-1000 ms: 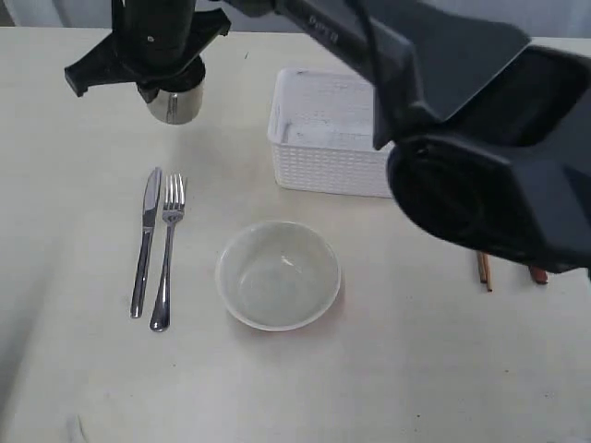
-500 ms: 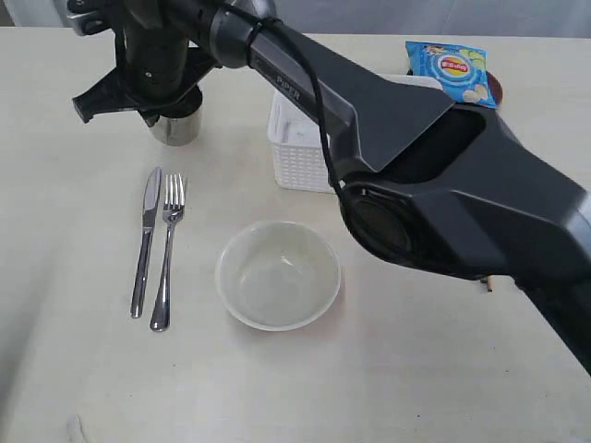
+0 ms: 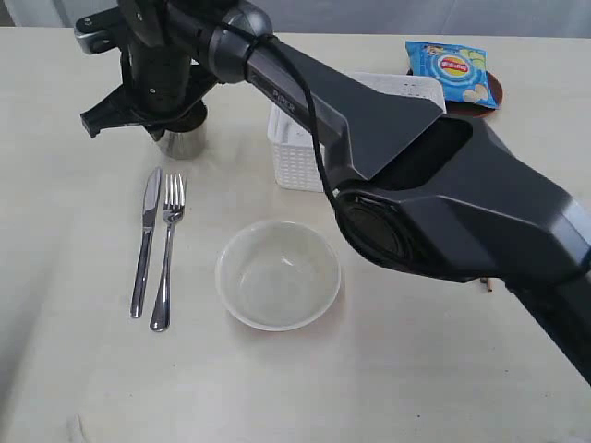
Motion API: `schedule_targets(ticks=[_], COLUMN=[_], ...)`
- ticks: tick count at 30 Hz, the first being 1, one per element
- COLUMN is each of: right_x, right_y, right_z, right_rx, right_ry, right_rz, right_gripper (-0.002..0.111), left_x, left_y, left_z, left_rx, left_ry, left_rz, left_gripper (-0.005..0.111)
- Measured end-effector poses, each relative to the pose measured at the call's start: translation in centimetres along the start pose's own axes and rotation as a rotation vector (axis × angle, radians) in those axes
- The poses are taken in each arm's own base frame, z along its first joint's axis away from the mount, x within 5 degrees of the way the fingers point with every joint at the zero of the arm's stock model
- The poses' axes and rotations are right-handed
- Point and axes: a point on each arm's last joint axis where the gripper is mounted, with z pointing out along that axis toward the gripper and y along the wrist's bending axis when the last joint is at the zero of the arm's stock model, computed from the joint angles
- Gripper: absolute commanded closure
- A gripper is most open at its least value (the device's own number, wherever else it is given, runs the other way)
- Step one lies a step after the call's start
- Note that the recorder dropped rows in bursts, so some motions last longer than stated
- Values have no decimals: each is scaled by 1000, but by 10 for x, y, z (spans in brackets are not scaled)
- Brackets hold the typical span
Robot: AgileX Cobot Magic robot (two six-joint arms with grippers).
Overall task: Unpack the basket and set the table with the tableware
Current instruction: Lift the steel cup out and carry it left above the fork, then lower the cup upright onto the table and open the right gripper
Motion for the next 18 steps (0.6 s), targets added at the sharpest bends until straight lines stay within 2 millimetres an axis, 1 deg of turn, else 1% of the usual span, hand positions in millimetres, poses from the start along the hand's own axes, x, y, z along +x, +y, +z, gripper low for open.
schedule_targets(ticks=[9,10,12,14,16,18], right_x=[1,1,1,1,0,0], right_y=[-2,-2,-2,-4,-6,-9], right_z=[3,3,3,3,3,3], right_rx=[16,18,18,7,-10,-15], right_ry=[4,4,4,6,8,9], right_rz=[0,0,0,11,24,33], right_gripper=[108,105,96,84,74,72], left_x=[0,0,0,0,0,0], left_y=[0,0,0,0,0,0], left_z=[0,0,0,0,0,0], left_rx=[0,0,0,0,0,0], left_ry=[0,0,0,0,0,0], left_rz=[0,0,0,0,0,0], left_gripper=[107,107,107,107,107,107])
